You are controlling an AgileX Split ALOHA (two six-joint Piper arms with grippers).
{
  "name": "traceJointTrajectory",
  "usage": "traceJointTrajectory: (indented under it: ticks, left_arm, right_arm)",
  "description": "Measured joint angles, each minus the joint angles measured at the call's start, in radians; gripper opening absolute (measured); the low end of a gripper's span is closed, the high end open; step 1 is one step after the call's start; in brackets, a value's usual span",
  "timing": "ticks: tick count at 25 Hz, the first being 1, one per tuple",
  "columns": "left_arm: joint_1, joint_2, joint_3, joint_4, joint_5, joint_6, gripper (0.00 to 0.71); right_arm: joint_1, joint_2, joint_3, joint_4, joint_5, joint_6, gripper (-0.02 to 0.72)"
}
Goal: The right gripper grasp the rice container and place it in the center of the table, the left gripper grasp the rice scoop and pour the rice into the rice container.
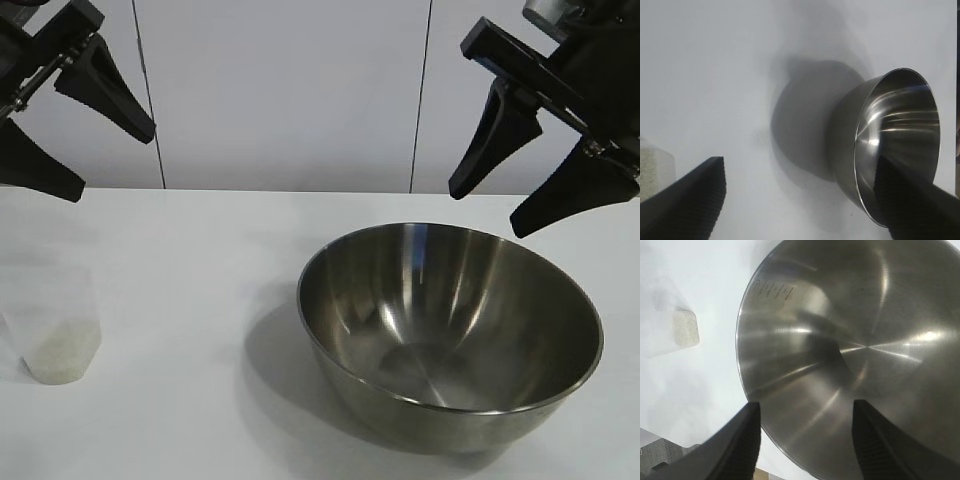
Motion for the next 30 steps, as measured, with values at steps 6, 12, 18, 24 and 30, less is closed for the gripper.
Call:
traceJointTrajectory:
  ticks: [6, 12, 18, 24, 30]
  left_arm:
    - [0.000, 0.000, 0.000, 0.000, -0.001, 0.000, 0.588]
    - [0.000, 0.000, 0.000, 0.000, -0.001, 0.000, 0.588]
    - [0.000, 0.000, 0.000, 0.000, -0.001, 0.000, 0.588]
    - [0.000, 0.000, 0.000, 0.000, -0.001, 0.000, 0.588]
    - [0.000, 0.000, 0.000, 0.000, -0.001, 0.000, 0.588]
  right_arm:
    - [0.000, 0.000, 0.000, 0.000, -0.004, 0.000, 0.380]
    - [0.000, 0.000, -0.026, -0.055, 0.004, -0.029, 0.380]
    - [-0.003, 0.000, -0.135, -0.293, 0.158, -0.010, 0.380]
    - [-0.100, 0.046, -0.144, -0.438, 0.262, 0.031, 0.380]
    - [-0.145, 0.163, -0.144, -0.413, 0.210, -0.008, 0.380]
